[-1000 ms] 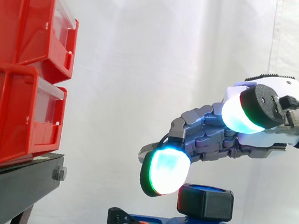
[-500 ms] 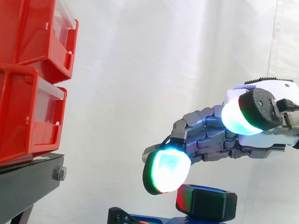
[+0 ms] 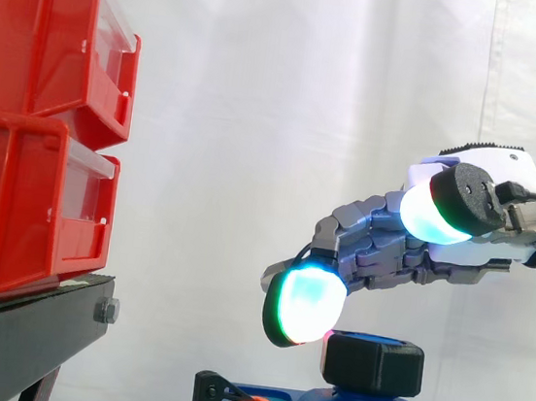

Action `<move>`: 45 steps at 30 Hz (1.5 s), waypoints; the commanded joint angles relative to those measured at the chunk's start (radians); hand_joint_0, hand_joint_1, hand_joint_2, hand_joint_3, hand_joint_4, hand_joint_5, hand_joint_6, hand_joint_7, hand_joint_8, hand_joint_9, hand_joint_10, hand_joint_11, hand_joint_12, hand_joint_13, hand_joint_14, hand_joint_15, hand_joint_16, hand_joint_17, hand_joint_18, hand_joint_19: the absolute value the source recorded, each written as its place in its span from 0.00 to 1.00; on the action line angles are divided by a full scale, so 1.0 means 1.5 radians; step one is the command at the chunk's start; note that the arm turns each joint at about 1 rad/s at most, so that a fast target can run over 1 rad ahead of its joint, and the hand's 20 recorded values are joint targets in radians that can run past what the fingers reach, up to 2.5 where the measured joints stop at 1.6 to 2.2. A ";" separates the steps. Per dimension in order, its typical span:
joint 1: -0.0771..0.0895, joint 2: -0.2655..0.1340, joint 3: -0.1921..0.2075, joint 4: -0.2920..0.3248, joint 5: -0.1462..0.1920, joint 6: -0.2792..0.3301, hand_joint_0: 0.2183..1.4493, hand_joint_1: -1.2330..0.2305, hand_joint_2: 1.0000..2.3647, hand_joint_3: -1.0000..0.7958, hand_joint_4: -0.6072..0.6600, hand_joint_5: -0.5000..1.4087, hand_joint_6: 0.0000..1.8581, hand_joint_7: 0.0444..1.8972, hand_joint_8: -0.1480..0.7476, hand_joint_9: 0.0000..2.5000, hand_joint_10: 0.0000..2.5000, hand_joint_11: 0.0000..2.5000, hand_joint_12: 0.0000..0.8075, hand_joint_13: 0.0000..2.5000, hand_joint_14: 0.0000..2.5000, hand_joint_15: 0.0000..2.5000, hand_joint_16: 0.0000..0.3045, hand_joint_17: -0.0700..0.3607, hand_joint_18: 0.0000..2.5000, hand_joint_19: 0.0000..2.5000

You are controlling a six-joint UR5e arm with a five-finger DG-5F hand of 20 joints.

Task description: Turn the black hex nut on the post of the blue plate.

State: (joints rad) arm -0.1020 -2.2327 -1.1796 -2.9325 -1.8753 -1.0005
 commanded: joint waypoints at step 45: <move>-0.033 0.001 0.001 0.000 -0.056 0.001 0.24 0.65 0.00 0.28 0.69 0.16 0.27 0.46 0.45 0.11 0.00 0.00 0.44 0.07 0.00 0.01 0.16 0.41 0.03 0.08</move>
State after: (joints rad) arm -0.1480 -2.2320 -1.1789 -2.9330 -1.9527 -0.9991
